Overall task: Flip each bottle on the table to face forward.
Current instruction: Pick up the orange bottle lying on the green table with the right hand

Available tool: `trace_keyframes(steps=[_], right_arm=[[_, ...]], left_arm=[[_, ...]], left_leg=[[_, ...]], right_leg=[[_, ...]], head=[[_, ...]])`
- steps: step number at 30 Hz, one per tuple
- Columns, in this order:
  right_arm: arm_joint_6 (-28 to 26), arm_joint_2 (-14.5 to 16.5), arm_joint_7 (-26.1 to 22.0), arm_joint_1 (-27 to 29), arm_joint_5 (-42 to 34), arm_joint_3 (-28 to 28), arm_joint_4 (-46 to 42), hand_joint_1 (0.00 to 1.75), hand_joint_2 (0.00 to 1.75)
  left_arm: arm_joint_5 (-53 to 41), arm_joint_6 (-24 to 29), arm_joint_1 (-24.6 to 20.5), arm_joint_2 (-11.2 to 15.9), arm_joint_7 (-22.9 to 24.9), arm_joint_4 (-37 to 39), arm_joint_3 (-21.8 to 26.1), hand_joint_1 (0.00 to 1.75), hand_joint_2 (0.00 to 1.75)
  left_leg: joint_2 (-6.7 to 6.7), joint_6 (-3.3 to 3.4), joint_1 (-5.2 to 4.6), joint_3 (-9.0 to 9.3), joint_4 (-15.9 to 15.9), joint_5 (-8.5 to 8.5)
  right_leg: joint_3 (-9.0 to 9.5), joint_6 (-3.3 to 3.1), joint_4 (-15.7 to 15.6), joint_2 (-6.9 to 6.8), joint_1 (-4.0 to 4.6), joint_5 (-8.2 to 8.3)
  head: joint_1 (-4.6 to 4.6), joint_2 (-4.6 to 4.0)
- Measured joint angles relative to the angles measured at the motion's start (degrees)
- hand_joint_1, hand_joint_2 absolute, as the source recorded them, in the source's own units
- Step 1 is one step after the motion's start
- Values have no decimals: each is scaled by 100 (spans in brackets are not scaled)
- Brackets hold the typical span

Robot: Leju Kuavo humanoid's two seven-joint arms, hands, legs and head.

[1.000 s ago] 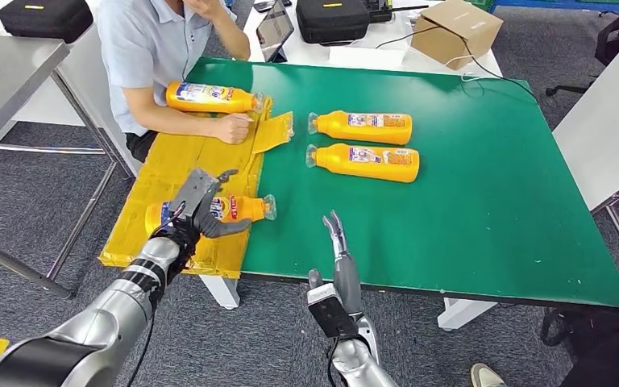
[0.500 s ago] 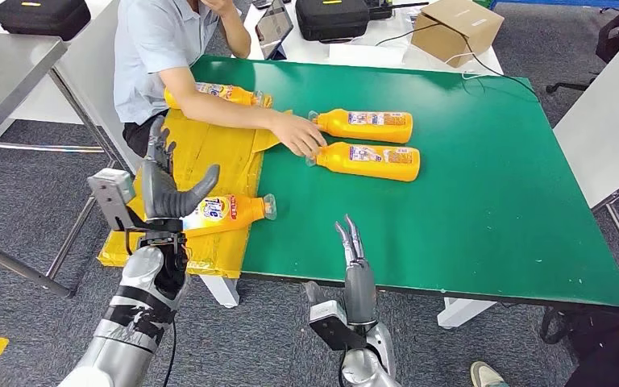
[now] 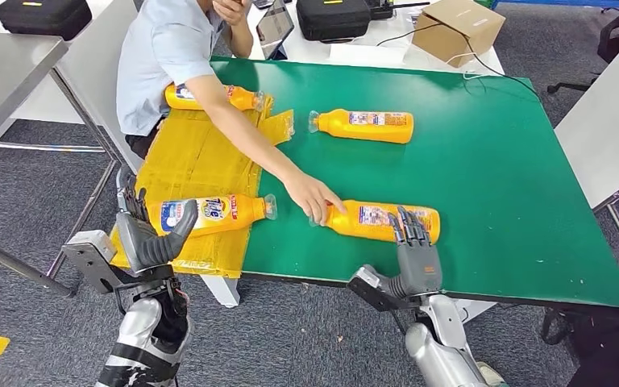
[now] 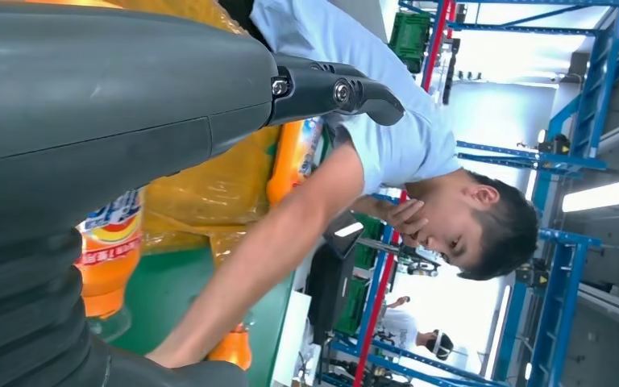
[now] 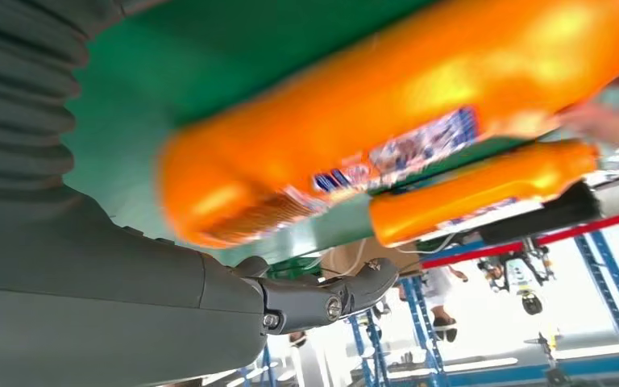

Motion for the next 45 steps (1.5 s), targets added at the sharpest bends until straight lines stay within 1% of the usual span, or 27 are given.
trace_keyframes(steps=[9, 15, 22, 25, 26, 30, 32, 34, 39, 40, 41, 44, 45], right_arm=[[-2, -75, 81, -58, 139, -168, 177, 0, 175], [-2, -177, 609, -226, 864, -326, 329, 0, 175], [44, -310, 1087, -757, 1166, -387, 967, 0, 175], [260, -338, 1353, -1081, 1226, -387, 1336, 0, 175], [369, -344, 1522, -1199, 1270, -386, 1459, 0, 175], [846, -380, 2444, -1626, 1582, -384, 1860, 0, 175], [985, -420, 2688, -1771, 1674, -384, 1993, 0, 175], [1080, -452, 2745, -1855, 1674, -385, 2080, 0, 175], [1207, -485, 2708, -1965, 1614, -385, 2213, 0, 175], [1242, -486, 2671, -1975, 1575, -385, 2230, 3, 175], [1300, -486, 2608, -1983, 1512, -388, 2244, 38, 175], [1613, -485, 2267, -2003, 1233, -452, 2281, 161, 175], [1725, -484, 2120, -2003, 1142, -489, 2294, 171, 175]], left_arm=[[-16, 26, 51, -36, -4, -39, -16, 0, 175], [-109, 52, 169, -41, 17, -109, -61, 0, 175], [-131, -9, 161, -59, 105, -119, -198, 0, 175], [-123, -51, 14, -84, 150, -48, -256, 0, 175], [-120, -68, -42, -94, 162, -16, -278, 0, 175], [-114, -103, -203, -128, 228, 97, -343, 0, 175], [-114, -103, -242, -134, 256, 139, -361, 0, 175], [-115, -104, -266, -135, 269, 173, -369, 0, 175], [-119, -106, -290, -135, 280, 226, -386, 0, 175], [-120, -108, -293, -135, 284, 231, -387, 0, 175], [-121, -114, -298, -135, 290, 241, -389, 0, 175], [-122, -157, -331, -135, 309, 292, -401, 0, 175], [-121, -177, -348, -135, 311, 313, -411, 0, 175]], left_leg=[[0, -1, 9, 0, 0, 0], [0, 0, 5, -1, 0, 0], [2, 1, 2, 0, 1, 2], [2, 2, 3, 1, 1, 4], [3, 2, 3, 2, 1, 5], [5, 2, 3, 6, 1, 6], [2, 2, 3, 6, 1, 6], [3, 2, 2, 6, 1, 6], [3, 3, 2, 6, 2, 5], [3, 3, 2, 7, 2, 5], [4, 3, 2, 7, 2, 5], [9, 2, 3, 11, 2, 5], [11, 2, 3, 13, 2, 5]], right_leg=[[0, -1, 1, 0, 8, -1], [0, 0, 0, 0, 4, 0], [0, 1, 0, 1, 1, 2], [0, 1, 1, 1, 1, 3], [1, 1, 1, 1, 2, 3], [3, 1, 1, 6, 2, 3], [5, 1, 1, 6, 1, 3], [6, 1, 1, 6, 1, 3], [6, 2, 0, 6, 0, 3], [6, 2, 0, 6, 1, 3], [6, 2, 0, 6, 1, 3], [8, 2, 0, 8, 2, 3], [9, 2, 0, 8, 2, 3]], head=[[0, 0], [0, 0], [0, 0], [-1, 0], [-1, 0], [-1, 0], [0, 0], [0, 0], [-1, 0], [-1, 0], [-1, 0], [0, 0], [-1, 0]])
